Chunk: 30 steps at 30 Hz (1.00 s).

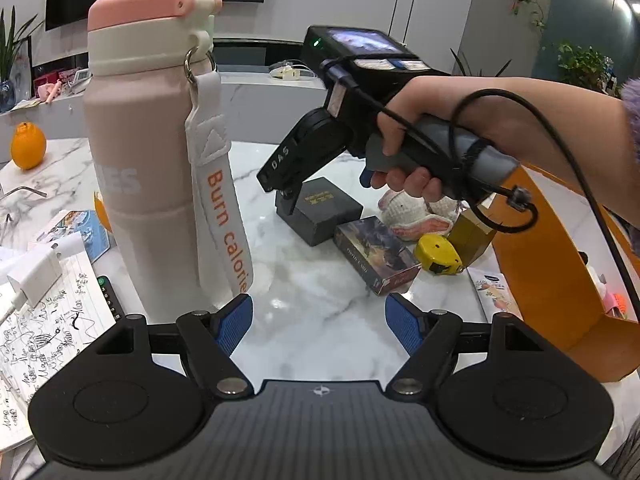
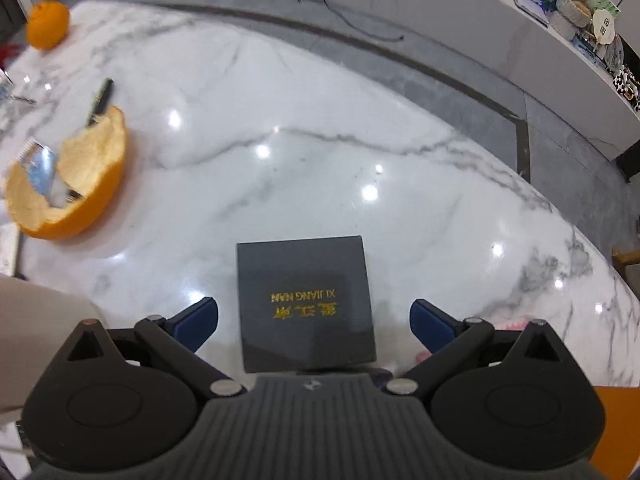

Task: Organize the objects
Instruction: 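Grasp the black XIJIANG NAN box with the right tool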

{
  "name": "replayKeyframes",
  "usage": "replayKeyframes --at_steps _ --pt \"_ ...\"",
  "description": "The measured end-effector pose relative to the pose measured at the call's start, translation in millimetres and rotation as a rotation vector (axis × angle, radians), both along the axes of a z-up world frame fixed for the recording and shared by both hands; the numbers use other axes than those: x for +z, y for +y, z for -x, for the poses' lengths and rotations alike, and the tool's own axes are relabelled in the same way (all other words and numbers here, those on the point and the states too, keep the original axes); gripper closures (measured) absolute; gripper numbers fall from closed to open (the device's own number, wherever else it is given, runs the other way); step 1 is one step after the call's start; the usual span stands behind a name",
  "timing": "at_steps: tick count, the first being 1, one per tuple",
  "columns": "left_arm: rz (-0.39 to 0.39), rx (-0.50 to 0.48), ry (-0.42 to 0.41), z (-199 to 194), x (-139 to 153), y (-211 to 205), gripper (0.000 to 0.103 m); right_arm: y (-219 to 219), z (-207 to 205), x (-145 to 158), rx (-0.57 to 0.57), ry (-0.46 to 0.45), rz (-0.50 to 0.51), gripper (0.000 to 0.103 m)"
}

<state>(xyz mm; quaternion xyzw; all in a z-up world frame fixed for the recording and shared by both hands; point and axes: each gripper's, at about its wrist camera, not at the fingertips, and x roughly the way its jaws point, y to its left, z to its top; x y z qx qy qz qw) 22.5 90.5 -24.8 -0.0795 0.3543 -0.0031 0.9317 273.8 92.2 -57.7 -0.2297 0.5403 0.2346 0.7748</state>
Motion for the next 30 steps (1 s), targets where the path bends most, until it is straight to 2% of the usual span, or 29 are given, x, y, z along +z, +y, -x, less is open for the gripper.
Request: replayKeyframes --at_steps 3,6,9,11,14,23,27,30 --pt "0.005 -0.012 -0.003 2 0 -2 0.017 3 -4 -14 0.000 0.022 0.029 0.001" --pt "0.003 -0.019 0.005 1 2 -5 0.017 2 -8 -24 -0.027 0.042 0.011 0.003" --pt "-0.007 -0.013 0.023 0 3 -8 0.017 2 -9 -30 -0.034 0.082 -0.038 0.013" --pt "-0.006 -0.010 0.036 -2 4 -10 0.017 4 -7 -29 -0.027 0.078 -0.053 0.015" --pt "-0.011 -0.005 0.057 -4 3 -12 0.017 6 -6 -26 -0.024 0.073 -0.057 0.025" --pt "-0.021 -0.012 0.077 -9 -3 -16 0.017 4 -1 -24 -0.082 0.045 -0.053 0.026" --pt "-0.028 -0.011 0.079 -7 -3 -16 0.017 -5 2 -9 -0.129 0.029 -0.130 0.026" --pt "-0.032 -0.012 0.081 -7 -3 -16 0.017 -17 11 21 -0.137 0.004 -0.217 0.026"
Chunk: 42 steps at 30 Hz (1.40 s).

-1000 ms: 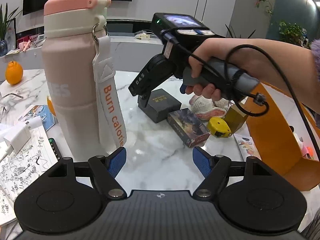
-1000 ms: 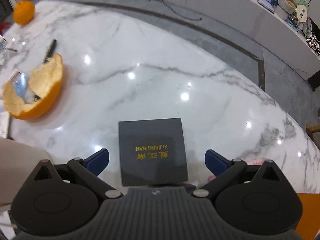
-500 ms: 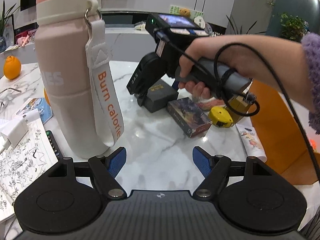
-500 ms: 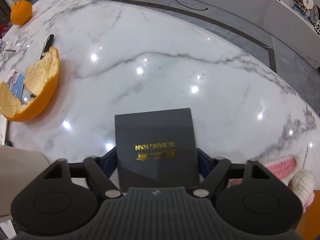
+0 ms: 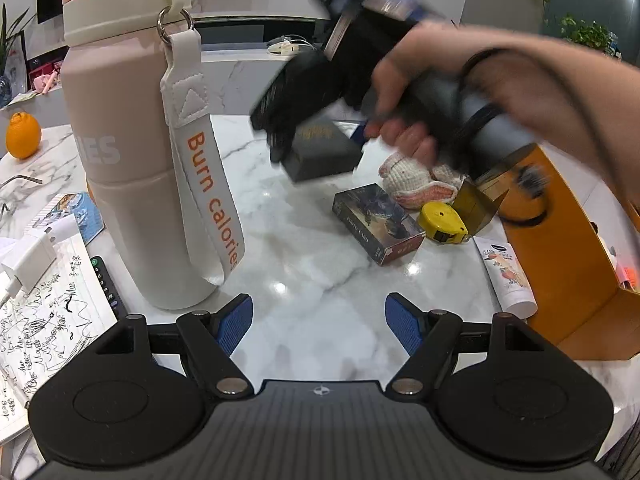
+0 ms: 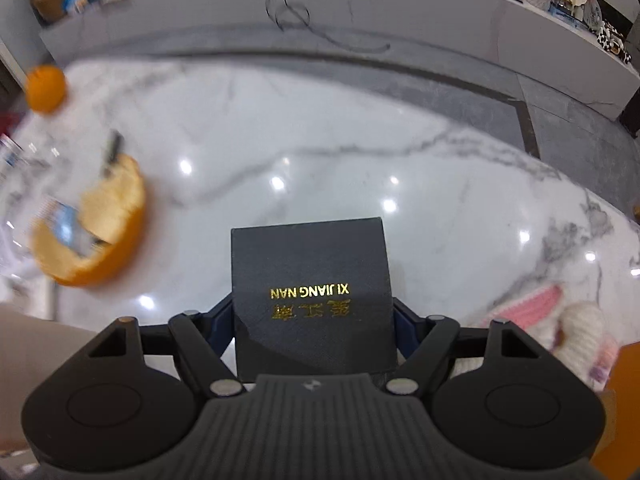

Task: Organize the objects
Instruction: 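Grasp the black XIJIANG NAN box with the right tool, then grasp the small brown cardboard box with the left tool while the right lifts the black box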

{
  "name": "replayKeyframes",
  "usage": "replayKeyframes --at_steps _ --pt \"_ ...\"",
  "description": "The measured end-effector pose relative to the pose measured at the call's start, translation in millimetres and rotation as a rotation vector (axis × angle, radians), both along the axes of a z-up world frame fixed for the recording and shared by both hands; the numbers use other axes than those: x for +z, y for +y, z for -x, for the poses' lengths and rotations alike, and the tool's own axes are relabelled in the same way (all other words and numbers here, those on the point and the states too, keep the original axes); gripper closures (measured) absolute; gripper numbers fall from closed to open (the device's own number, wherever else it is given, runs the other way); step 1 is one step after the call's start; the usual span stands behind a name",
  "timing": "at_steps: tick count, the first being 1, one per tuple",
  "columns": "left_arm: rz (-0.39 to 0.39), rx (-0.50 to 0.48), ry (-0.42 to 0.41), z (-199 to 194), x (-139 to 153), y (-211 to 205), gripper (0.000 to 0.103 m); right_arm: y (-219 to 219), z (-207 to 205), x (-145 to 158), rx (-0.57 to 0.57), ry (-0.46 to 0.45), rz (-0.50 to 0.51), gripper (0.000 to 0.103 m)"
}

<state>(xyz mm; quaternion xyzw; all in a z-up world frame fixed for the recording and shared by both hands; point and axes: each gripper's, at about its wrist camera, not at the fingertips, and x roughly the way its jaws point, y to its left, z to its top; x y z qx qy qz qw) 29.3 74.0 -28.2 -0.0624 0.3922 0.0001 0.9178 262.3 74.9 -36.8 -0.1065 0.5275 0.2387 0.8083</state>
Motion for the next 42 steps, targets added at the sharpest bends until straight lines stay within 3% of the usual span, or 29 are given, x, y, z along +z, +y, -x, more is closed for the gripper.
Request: replayKeyframes --at_steps 3,7,13,16,21,27,30,33,36,39,42 --pt "-0.003 -0.005 -0.001 0 -1 -2 0.017 -21 22 38 -0.008 -0.053 -0.085 0.026" --pt "-0.023 -0.016 0.011 -4 -6 -11 0.017 -65 64 81 -0.082 -0.212 -0.110 0.026" --pt "-0.032 -0.018 0.015 -6 -10 -22 0.017 -153 127 112 -0.182 -0.287 -0.185 0.026" --pt "-0.022 -0.011 0.012 -7 -12 -28 0.017 -203 160 107 -0.247 -0.341 -0.163 0.026" --pt "-0.013 -0.029 -0.001 -8 -9 -32 0.017 -268 197 79 -0.363 -0.340 -0.216 0.026" --pt "0.070 -0.057 0.014 -27 3 -38 0.017 -297 214 51 -0.387 -0.284 -0.283 0.026" --pt "0.054 -0.191 -0.015 -44 14 -57 0.017 -301 218 53 -0.358 -0.298 -0.291 0.026" --pt "-0.068 -0.410 -0.066 -64 23 -85 0.015 -307 226 60 -0.324 -0.309 -0.324 0.026" --pt "-0.208 -0.593 -0.065 -93 25 -119 0.015 -318 233 65 -0.315 -0.318 -0.350 0.026" --pt "-0.270 -0.679 -0.032 -125 23 -146 0.015 -330 232 65 -0.346 -0.316 -0.373 0.026" --pt "-0.275 -0.758 0.024 -158 16 -164 0.022 -353 228 60 -0.411 -0.290 -0.396 0.026"
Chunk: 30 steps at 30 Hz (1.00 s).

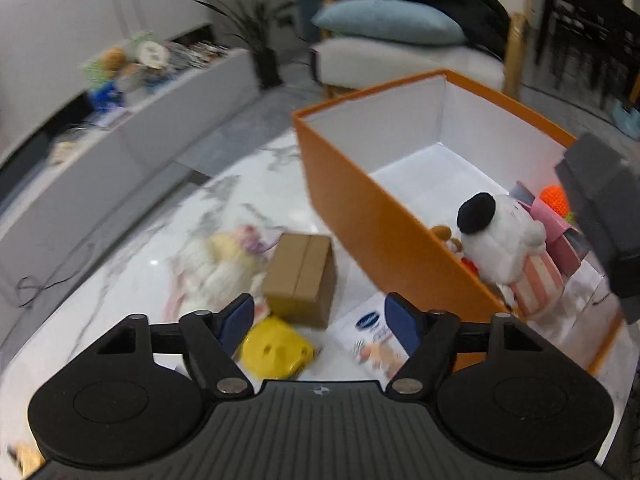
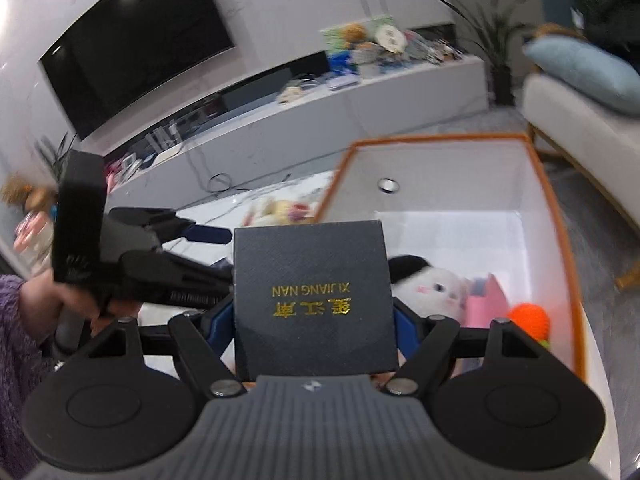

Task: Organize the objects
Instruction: 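Grasp the small brown cardboard box with the left tool while the right lifts the black box, then carry the black box in the right tool over the orange box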

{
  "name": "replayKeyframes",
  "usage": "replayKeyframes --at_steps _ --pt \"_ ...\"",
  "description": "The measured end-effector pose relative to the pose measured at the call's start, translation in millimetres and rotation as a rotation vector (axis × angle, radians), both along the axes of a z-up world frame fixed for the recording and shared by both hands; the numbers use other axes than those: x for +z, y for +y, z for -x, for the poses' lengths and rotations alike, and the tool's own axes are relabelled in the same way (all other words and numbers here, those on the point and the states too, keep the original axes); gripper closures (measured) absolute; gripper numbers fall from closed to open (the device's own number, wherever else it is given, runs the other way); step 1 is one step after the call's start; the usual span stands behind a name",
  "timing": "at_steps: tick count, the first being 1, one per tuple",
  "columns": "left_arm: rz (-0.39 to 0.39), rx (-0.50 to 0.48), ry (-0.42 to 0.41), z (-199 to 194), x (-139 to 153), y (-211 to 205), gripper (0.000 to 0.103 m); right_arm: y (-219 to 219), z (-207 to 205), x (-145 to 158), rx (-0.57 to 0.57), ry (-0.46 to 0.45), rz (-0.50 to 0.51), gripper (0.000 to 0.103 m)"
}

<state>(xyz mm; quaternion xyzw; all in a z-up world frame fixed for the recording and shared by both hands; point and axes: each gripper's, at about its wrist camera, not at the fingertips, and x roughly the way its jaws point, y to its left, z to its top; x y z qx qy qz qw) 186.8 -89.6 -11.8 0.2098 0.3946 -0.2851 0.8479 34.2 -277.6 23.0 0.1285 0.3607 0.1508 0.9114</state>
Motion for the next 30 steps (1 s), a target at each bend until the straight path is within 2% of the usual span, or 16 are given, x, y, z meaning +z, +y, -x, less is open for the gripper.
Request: replayKeyframes --at_steps 3,9,10,12,15,21,24,28,30 --pt "-0.022 -0.022 0.044 -19 -11 -8 0.022 -20 -1 -7 -0.048 0.026 -0.025 0.026" --pt "-0.077 0.014 0.079 -44 -31 -17 0.024 -48 1 -10 -0.091 0.030 -0.039 0.026" --pt "-0.088 0.025 0.083 -48 -34 -17 0.026 -51 2 -11 -0.097 0.032 -0.039 0.025" --pt "-0.096 0.035 0.096 -54 -39 -18 0.038 -55 2 -13 -0.107 0.043 -0.038 0.026" --pt "-0.085 0.061 0.102 -60 -42 -19 0.047 -54 2 -15 -0.108 0.050 -0.032 0.025" --pt "-0.089 0.099 0.062 -54 -43 -27 0.049 -57 0 -17 -0.128 0.069 -0.064 0.025" --pt "-0.084 0.152 0.039 -47 -39 -25 0.049 -59 -3 -17 -0.115 0.091 -0.114 0.025" --pt "-0.044 0.303 0.034 -36 -17 -21 0.049 -53 -2 -15 -0.113 0.080 -0.060 0.025" --pt "-0.032 0.353 0.004 -19 0 -18 0.049 -52 -2 -15 -0.107 0.085 -0.074 0.025"
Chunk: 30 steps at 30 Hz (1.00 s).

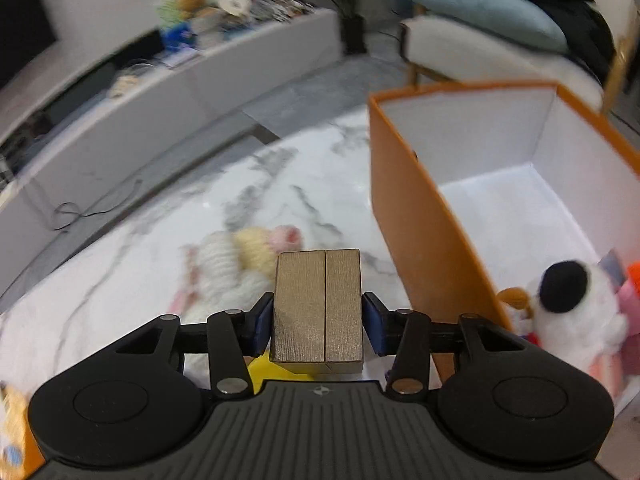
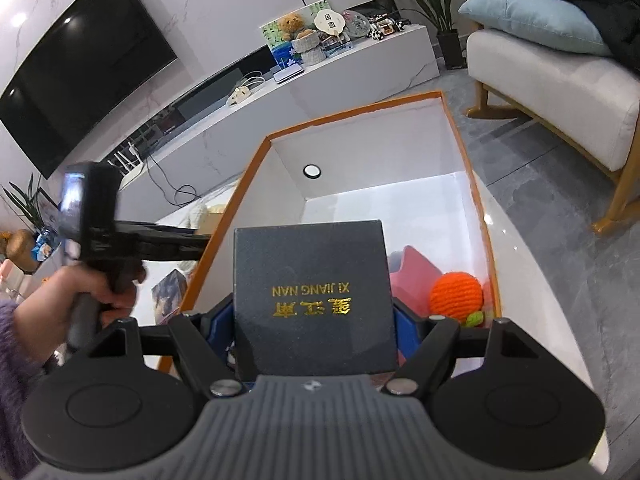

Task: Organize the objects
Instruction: 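Carry the black box in the right tool over the orange box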

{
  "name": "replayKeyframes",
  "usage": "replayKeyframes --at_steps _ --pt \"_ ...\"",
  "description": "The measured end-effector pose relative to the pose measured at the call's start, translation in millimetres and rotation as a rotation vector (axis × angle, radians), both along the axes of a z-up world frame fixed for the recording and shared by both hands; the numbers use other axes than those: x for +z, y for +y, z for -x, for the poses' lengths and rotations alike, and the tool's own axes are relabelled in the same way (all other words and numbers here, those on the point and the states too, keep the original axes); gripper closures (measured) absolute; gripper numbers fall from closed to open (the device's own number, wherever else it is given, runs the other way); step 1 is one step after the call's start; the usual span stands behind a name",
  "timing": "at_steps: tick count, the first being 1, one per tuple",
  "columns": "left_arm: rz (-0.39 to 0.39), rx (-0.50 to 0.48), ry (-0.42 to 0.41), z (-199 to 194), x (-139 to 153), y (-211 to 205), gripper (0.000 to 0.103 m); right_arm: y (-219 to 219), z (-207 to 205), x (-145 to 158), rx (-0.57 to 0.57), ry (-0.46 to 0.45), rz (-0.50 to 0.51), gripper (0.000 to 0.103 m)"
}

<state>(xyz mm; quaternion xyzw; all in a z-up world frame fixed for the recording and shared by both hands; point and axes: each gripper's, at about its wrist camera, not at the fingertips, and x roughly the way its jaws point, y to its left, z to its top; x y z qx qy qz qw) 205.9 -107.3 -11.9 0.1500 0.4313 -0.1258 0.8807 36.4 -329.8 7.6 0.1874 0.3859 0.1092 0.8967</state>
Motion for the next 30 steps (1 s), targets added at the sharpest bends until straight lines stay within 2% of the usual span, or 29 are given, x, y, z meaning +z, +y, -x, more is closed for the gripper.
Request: replayKeyframes --at_steps 6,10,16,20,27,30 --pt "0.012 0.092 -0.095 56 40 2 0.049 1 1 3 0.010 -0.021 -0.027 0.025" --pt "0.081 0.116 -0.093 86 49 -3 0.049 1 1 2 0.004 -0.018 -0.033 0.025" --pt "0.103 0.190 -0.192 127 44 -6 0.049 4 2 1 -0.003 -0.027 -0.009 0.025" --pt "0.101 0.201 -0.198 137 37 -6 0.049 12 4 3 0.001 -0.052 0.089 0.025" --pt "0.110 0.217 -0.185 142 27 -5 0.049 18 2 1 0.000 -0.053 0.164 0.025" --pt "0.123 0.231 -0.199 147 25 -1 0.049 16 1 0 -0.003 -0.049 0.154 0.025"
